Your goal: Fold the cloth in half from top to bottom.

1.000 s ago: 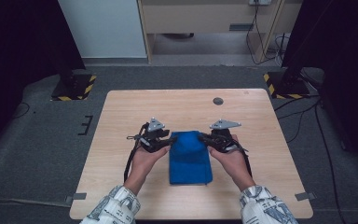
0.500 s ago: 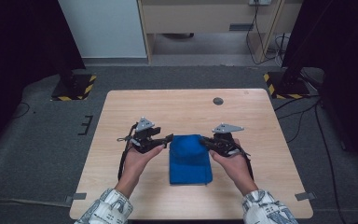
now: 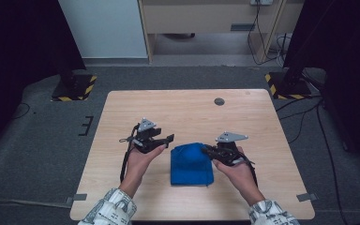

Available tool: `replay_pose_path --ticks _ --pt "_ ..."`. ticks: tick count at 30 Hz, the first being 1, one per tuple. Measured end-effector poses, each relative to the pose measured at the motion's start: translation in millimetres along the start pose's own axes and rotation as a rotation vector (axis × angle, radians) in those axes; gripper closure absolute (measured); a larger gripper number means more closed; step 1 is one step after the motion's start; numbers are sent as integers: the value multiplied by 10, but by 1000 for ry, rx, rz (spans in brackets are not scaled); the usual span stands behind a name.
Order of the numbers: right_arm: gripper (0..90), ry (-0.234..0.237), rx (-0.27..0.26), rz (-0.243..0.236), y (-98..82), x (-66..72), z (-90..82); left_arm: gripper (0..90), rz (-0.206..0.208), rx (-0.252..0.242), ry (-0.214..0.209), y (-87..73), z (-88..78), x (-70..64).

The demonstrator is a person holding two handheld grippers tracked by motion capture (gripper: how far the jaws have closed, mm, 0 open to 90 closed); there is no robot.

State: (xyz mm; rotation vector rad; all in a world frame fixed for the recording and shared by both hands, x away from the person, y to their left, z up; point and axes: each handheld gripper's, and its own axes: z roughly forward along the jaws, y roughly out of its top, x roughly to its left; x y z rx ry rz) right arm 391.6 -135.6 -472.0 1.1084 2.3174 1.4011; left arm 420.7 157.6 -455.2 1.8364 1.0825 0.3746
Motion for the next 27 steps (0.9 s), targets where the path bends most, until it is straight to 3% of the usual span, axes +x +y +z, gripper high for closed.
replay_pose_path --ticks 6,27 --pt "791 11 9 6 -103 21 -39 330 9 22 -1 -61 51 -33" --pt "637 38 64 -48 -365 214 -109 320 30 74 -32 -368 188 -236"
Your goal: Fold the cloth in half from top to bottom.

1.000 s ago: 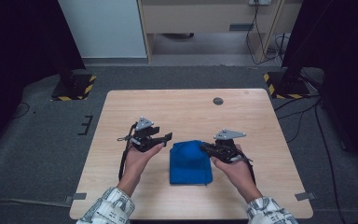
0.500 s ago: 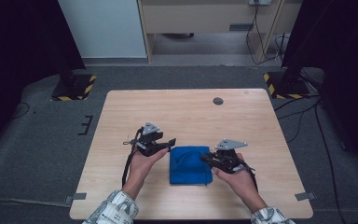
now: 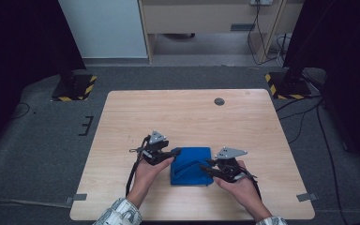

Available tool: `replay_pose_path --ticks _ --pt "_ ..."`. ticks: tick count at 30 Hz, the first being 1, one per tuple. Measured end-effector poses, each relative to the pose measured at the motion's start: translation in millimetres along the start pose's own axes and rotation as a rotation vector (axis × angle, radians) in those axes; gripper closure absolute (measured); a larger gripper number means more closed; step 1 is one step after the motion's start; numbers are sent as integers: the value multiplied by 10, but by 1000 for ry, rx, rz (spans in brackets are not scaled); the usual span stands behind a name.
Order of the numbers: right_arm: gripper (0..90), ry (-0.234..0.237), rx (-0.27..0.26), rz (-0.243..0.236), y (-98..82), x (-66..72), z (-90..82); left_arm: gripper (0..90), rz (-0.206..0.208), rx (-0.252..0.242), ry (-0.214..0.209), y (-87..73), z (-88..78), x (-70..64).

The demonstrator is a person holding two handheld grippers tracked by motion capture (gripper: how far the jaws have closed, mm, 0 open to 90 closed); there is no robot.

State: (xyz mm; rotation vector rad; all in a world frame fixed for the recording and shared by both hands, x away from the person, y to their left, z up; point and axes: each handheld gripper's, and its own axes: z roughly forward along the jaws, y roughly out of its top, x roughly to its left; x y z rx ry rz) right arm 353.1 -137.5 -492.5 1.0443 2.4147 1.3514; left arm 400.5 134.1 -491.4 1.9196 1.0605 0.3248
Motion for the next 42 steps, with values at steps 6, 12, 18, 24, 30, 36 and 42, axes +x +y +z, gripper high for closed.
replay_pose_path --ticks 6,12,18,24,30,36,42 --pt "595 2 25 -5 -78 42 -6 319 13 7 -6 -115 -10 -76" --pt "518 -4 37 -10 -136 73 -25 318 26 12 -7 -208 -50 -123" --pt "405 0 30 -2 -105 119 -61 317 19 3 -8 -268 -113 -122" --pt "329 -5 1 13 -57 128 -88 316 22 8 -11 -330 -139 -131" --pt "274 -39 -4 30 -26 77 -51 304 26 8 -2 -339 -171 -112" --pt "157 -95 -20 32 56 -46 23 205 46 -2 30 -255 -188 -63" --pt "123 -117 -22 38 105 -139 63 132 50 15 43 -201 -168 -27"
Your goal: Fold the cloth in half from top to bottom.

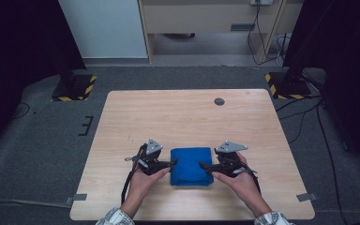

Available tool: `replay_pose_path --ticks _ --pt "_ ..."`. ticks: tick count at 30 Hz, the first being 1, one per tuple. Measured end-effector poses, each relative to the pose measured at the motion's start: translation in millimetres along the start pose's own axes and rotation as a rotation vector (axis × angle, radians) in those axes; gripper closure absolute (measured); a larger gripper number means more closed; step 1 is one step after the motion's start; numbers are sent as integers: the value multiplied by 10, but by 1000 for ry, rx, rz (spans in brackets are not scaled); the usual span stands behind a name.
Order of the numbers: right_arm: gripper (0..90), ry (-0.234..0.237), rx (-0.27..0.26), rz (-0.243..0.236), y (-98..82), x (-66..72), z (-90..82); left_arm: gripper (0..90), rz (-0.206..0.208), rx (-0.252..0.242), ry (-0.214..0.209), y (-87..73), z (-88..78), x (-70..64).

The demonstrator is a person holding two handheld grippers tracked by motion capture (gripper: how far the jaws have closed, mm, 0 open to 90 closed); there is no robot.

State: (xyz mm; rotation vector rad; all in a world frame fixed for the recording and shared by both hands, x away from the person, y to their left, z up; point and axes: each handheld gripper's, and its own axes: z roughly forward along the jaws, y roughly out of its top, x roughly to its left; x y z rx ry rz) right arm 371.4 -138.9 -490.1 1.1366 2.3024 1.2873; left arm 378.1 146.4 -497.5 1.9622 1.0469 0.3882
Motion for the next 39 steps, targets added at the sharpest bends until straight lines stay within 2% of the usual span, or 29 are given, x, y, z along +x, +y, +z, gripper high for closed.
replay_pose_path --ticks 6,15,25,30,36,39 --pt "110 -9 -14 1 46 -71 -18 86 -13 -13 -1 58 -44 45" --pt "103 -16 -26 12 43 -210 -135 82 4 -11 14 97 -87 106" --pt "100 -46 -37 47 -58 -414 -282 79 30 5 49 52 -174 184" --pt "103 -76 -39 67 -125 -546 -355 79 25 8 58 33 -192 224" --pt "96 -105 -27 70 -171 -634 -422 77 40 27 65 0 -235 244" --pt "95 -119 -25 82 -212 -678 -452 76 33 34 81 -25 -256 285"
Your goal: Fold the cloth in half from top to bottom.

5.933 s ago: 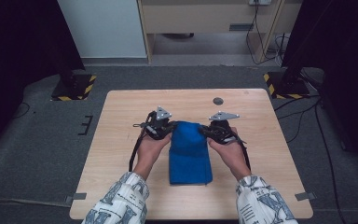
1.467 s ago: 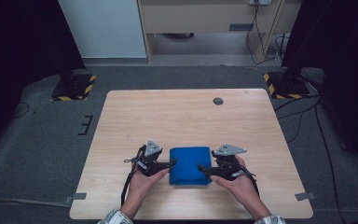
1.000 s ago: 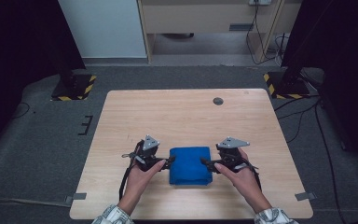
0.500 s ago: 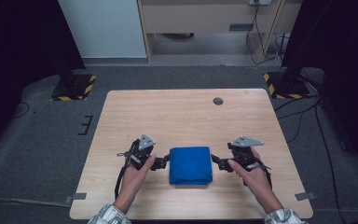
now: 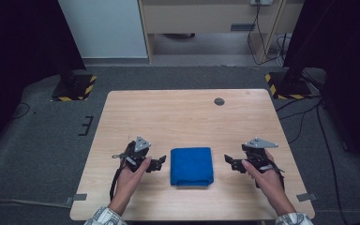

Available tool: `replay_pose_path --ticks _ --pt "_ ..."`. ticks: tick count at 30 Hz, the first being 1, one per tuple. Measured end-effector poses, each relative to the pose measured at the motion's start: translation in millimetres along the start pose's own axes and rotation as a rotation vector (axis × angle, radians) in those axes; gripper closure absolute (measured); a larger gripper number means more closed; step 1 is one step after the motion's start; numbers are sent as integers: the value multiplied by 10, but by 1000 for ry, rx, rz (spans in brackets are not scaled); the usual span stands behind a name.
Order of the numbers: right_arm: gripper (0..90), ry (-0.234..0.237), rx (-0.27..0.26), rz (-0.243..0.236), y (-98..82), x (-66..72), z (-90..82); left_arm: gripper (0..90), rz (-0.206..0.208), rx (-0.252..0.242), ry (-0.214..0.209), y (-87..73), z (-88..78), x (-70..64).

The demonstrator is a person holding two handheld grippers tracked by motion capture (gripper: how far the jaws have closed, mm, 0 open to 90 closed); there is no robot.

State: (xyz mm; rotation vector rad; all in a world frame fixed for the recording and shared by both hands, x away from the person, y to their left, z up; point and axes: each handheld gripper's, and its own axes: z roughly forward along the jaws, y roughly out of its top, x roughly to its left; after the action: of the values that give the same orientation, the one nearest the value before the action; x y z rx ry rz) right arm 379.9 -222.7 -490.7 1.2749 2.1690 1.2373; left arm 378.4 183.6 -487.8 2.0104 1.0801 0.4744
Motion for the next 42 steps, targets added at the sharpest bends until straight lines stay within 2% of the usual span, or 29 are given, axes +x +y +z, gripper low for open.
replay_pose_path --ticks 7,12,17,23,27,29,38,42 --pt "96 -36 4 38 -94 -118 -43 75 -14 35 42 -60 -35 133" --pt "95 -49 10 52 -138 -173 -53 73 -21 40 53 -89 -65 216" --pt "95 -67 13 66 -173 -254 -64 73 -46 42 80 -139 -125 376" --pt "96 -92 14 90 -178 -330 -13 73 -60 55 101 -154 -122 529" --pt "101 -104 28 108 -173 -402 81 73 -70 64 110 -140 -84 635" --pt "105 -112 41 121 -158 -434 163 73 -71 87 110 -131 -23 704" --pt "115 -137 72 165 -61 -568 358 71 -94 123 105 -126 216 819" --pt "118 -166 93 172 -51 -635 451 69 -92 145 103 -147 318 832"
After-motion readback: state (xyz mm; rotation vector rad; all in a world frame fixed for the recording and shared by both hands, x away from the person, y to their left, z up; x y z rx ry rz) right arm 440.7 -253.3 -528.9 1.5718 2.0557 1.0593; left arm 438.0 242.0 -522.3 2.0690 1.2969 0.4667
